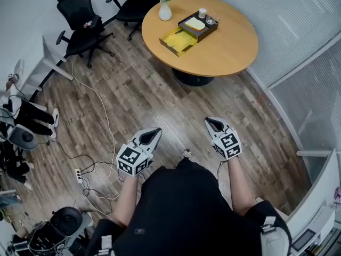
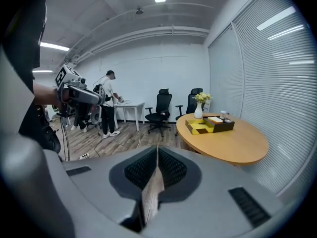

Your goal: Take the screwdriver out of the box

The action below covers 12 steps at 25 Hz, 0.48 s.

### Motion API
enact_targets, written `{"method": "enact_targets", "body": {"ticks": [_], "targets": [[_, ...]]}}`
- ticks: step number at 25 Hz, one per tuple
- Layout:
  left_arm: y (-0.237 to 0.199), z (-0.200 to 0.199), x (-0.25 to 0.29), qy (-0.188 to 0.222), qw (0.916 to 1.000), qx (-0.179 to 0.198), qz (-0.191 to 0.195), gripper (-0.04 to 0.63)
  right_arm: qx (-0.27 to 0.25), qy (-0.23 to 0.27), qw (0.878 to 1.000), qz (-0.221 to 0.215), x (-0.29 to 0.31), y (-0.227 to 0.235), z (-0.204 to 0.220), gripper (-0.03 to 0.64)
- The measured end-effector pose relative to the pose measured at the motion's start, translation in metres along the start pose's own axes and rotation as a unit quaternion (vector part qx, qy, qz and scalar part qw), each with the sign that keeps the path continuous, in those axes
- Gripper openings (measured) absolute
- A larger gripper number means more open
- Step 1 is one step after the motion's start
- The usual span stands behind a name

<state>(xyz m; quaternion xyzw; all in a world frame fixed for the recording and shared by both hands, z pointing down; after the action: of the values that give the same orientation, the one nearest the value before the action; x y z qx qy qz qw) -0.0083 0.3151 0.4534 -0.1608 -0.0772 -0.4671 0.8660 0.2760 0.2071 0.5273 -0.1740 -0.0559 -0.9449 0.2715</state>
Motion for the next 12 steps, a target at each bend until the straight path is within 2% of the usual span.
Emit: {"method": "enact_targets", "body": {"ticks": [12], "targets": [[0.001, -0.007, 0.035, -0.006, 0.9999, 0.003, -0.010, 0.006, -0.002, -0.004, 1.000, -0.023, 0.012, 0.037, 0.003, 0.008]]}}
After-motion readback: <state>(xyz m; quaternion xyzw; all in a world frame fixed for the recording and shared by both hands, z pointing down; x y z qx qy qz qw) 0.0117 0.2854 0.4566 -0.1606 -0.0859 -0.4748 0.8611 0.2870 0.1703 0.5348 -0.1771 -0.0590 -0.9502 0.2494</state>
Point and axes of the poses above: the fingertips, and each gripper's own axes: x forward along the fingers, y to its right, z out of its underside, the point moved 9 cm from there along -x, backward along the fingers, and after that the axes turned 6 degrees about y, right-handed, at the moved point
